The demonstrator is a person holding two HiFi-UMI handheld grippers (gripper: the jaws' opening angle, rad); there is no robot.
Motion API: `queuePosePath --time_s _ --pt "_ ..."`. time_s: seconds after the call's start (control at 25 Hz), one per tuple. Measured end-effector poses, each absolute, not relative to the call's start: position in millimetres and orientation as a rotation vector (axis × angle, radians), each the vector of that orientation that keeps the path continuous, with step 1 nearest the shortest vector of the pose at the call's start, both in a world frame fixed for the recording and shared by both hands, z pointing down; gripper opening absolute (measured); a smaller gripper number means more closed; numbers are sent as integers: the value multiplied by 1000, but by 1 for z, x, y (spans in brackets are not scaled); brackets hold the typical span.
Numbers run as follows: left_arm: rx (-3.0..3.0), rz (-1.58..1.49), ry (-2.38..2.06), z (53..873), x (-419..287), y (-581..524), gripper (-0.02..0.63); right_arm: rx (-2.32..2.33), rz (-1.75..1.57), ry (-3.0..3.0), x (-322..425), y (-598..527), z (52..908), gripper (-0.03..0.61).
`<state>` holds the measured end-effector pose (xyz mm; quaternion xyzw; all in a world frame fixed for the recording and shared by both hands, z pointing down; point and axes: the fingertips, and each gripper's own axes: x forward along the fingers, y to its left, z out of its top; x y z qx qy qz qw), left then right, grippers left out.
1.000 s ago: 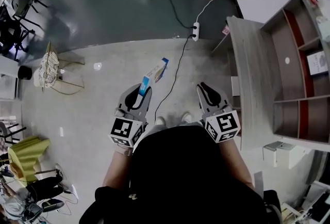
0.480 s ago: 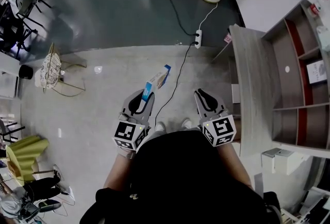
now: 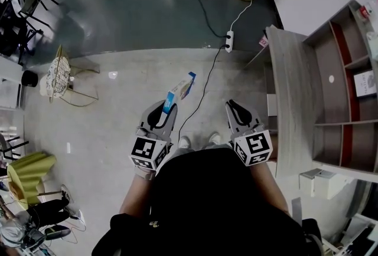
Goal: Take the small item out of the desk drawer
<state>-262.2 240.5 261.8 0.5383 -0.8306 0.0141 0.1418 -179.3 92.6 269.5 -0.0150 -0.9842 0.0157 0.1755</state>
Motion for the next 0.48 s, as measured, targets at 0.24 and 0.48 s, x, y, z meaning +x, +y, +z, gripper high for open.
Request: queuePosePath --time_s 0.24,0.48 --pt "1539 35 -2411 261 -259 243 98 -68 35 -2790 -181 96 270 26" --pt "1530 19 -2408 265 -253 251 98 -86 34 -2783 -177 108 275 26"
